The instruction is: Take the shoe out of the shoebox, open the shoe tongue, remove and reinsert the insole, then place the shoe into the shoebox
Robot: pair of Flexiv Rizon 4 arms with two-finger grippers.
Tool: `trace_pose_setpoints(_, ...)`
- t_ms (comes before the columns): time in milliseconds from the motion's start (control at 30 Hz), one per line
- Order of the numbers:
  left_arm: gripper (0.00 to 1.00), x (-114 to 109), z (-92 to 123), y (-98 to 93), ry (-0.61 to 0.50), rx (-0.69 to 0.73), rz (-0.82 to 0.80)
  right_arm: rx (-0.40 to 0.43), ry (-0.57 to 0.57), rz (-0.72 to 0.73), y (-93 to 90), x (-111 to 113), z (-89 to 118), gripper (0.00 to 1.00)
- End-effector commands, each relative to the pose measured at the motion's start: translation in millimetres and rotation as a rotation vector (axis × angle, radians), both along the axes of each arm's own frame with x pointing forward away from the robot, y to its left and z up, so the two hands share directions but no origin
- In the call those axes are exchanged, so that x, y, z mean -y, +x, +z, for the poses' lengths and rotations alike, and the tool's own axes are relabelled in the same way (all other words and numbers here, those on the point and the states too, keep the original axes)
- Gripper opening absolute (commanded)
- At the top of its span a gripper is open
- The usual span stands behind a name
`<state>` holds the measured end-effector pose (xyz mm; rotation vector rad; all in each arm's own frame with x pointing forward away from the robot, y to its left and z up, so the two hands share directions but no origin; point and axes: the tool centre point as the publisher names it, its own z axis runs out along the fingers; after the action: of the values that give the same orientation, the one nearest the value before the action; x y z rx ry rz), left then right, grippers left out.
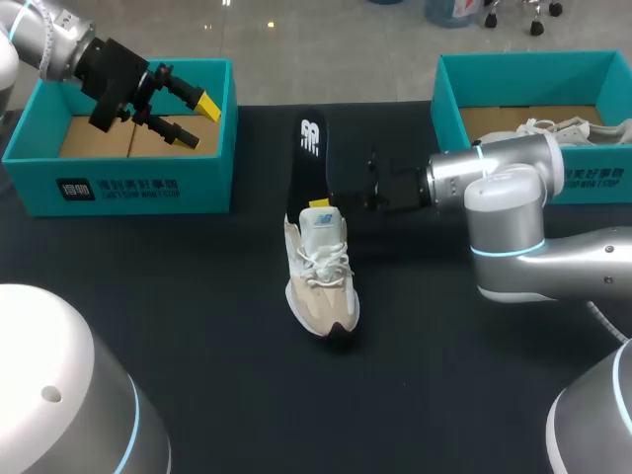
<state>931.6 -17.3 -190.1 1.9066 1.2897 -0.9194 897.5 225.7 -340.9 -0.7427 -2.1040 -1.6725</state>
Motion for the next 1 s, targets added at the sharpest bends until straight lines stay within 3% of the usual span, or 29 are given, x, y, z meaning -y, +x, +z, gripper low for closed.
trace_pose_setpoints(33, 1.0, -0.3, 0.4, -0.2, 0.003, 0.001, -0.001, 0.015, -0.004, -0.008, -0.7, -0.5, 7.9, 0.43)
trace_pose_setpoints(167, 1.0, -0.3, 0.4, -0.2, 0.003, 0.001, -0.001, 0.026, -0.004, -0.001, 1.8, -0.6, 13.4, 0.43)
trace_pose_setpoints(300, 1.0, -0.3, 0.4, -0.2, 0.003, 0.001, -0.001, 0.031, -0.009, 0.009, 6.7, -1.4, 15.6, 0.37)
trace_pose_setpoints(367, 1.0, -0.3, 0.4, -0.2, 0.003, 0.001, -0.001, 0.022, -0.016, 0.028, 9.1, -1.5, 16.0, 0.28)
trace_pose_setpoints(467, 1.0, -0.3, 0.4, -0.2, 0.003, 0.001, -0.001, 0.004, -0.023, 0.062, 11.2, -2.5, 15.8, 0.02)
trace_pose_setpoints(500, 1.0, -0.3, 0.4, -0.2, 0.003, 0.001, -0.001, -0.003, -0.026, 0.071, 11.8, -2.3, 14.4, 0.0)
trace_pose_setpoints(1000, 1.0, -0.3, 0.4, -0.2, 0.003, 0.001, -0.001, -0.068, -0.092, 0.127, 1.5, 0.9, -4.1, 0.0)
